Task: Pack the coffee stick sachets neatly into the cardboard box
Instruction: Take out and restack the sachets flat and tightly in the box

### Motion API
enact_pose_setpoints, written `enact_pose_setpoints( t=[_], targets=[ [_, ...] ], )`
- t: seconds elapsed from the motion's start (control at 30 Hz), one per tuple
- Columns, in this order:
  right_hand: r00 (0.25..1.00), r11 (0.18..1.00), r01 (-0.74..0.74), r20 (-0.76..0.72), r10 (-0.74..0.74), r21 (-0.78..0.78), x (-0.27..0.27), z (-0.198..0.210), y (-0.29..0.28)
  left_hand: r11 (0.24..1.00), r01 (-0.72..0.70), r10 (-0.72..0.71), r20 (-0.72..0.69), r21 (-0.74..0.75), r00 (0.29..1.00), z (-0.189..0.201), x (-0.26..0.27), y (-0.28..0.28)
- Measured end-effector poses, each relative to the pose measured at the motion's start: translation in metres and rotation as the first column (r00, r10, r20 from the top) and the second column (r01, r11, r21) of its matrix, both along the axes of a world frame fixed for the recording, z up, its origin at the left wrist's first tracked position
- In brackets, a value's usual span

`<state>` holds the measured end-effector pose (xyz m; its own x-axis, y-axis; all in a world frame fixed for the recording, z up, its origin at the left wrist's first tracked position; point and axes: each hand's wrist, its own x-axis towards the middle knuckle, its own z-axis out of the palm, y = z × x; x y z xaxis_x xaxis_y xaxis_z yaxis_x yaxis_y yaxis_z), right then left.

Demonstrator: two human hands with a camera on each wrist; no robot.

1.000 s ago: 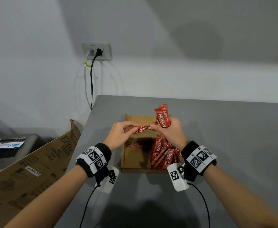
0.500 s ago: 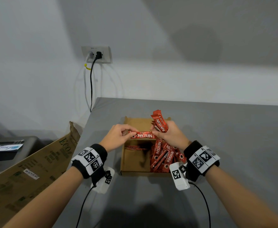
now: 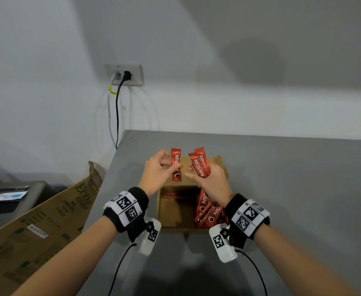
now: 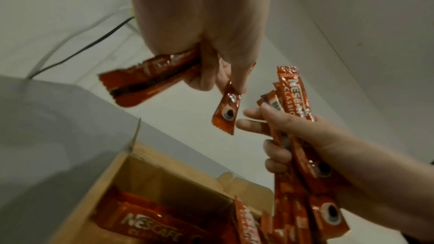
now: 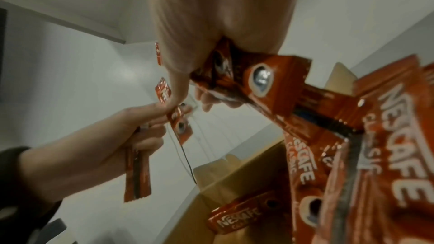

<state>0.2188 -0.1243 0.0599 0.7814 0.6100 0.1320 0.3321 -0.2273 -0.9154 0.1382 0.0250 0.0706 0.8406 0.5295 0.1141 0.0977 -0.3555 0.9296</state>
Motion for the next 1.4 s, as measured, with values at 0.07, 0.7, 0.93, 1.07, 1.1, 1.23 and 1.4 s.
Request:
enact_pose_setpoints(
  t=[0.07,0.7,0.93,1.07,1.1,1.23,1.4],
  targets=[
    [1.0,1.0,-0.015,-0.012,0.015,0.02,-0.003,0.0,0.005,0.988,0.061,-0.051,0.073,-0.141,0.996,0.001,0.001,-0.006],
    [0.947,0.87,-0.261,0.065,0.315,-0.418,0.005,0.004,0.012,0.721,0.429,-0.175,-0.456,0.544,0.873,-0.003,-0.015,0.023],
    [0.964,0.916,-0.12,0.177,0.2,-0.382,0.011,0.004,0.009,0.703,0.372,-0.028,-0.498,0.606,0.866,-0.017,-0.015,0.012],
    [0.967,0.922,-0.063,0.205,0.151,-0.382,0.017,0.004,-0.007,0.737,0.304,0.074,-0.52,0.603,0.851,-0.036,-0.015,0.005],
    [0.968,0.926,-0.065,0.203,0.149,-0.372,0.018,0.003,-0.011,0.74,0.303,0.084,-0.529,0.601,0.844,-0.039,-0.015,0.003],
    [0.975,0.948,-0.049,0.193,0.115,-0.316,0.021,-0.001,-0.021,0.719,0.297,0.085,-0.504,0.628,0.859,-0.041,-0.01,-0.005],
    [0.975,0.959,-0.055,0.19,0.111,-0.277,0.018,-0.001,-0.025,0.672,0.335,0.078,-0.514,0.66,0.855,-0.042,-0.007,-0.01]
  ],
)
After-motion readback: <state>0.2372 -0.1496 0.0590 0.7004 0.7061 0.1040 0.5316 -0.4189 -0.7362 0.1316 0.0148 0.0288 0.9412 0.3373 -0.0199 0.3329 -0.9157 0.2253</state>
